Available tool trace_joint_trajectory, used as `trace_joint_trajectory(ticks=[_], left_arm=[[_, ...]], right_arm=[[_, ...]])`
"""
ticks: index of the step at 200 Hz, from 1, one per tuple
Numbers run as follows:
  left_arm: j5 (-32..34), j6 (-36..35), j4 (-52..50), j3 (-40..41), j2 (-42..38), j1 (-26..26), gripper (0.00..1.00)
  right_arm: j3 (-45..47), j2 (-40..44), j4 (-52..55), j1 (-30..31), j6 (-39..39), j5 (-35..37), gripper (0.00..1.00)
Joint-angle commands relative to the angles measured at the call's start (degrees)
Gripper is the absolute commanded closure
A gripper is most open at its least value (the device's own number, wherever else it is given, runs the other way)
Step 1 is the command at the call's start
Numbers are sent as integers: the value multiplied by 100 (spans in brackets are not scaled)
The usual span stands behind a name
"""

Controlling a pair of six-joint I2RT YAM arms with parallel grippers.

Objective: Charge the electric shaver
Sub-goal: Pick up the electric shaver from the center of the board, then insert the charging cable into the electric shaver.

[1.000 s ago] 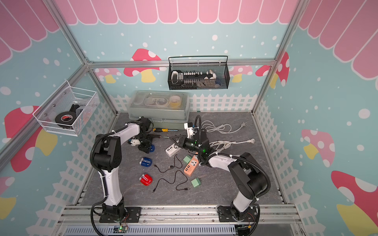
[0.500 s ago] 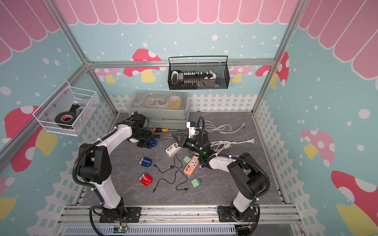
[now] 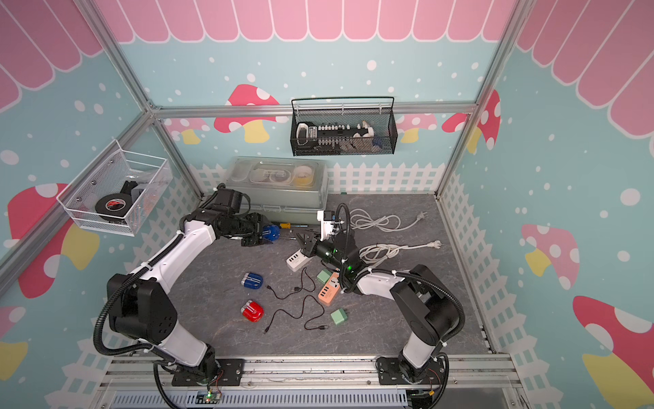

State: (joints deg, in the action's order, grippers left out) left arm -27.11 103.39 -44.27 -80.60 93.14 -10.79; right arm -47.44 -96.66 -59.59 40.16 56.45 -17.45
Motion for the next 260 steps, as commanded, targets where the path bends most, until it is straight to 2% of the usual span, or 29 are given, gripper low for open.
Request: trace_joint_trajectory(ticks=[1,76,260], left_arm=[[-268,231,209,-32,-98,-25,100],[-268,174,216,33,-104,-73,100],[-180,188,391,108,-77,-195,100]], right_arm=[[-285,-271,-413,78,-90,75,100],[-689,-515,65,172,-62,119,100],[-852,-881,377,186,492,222,100]])
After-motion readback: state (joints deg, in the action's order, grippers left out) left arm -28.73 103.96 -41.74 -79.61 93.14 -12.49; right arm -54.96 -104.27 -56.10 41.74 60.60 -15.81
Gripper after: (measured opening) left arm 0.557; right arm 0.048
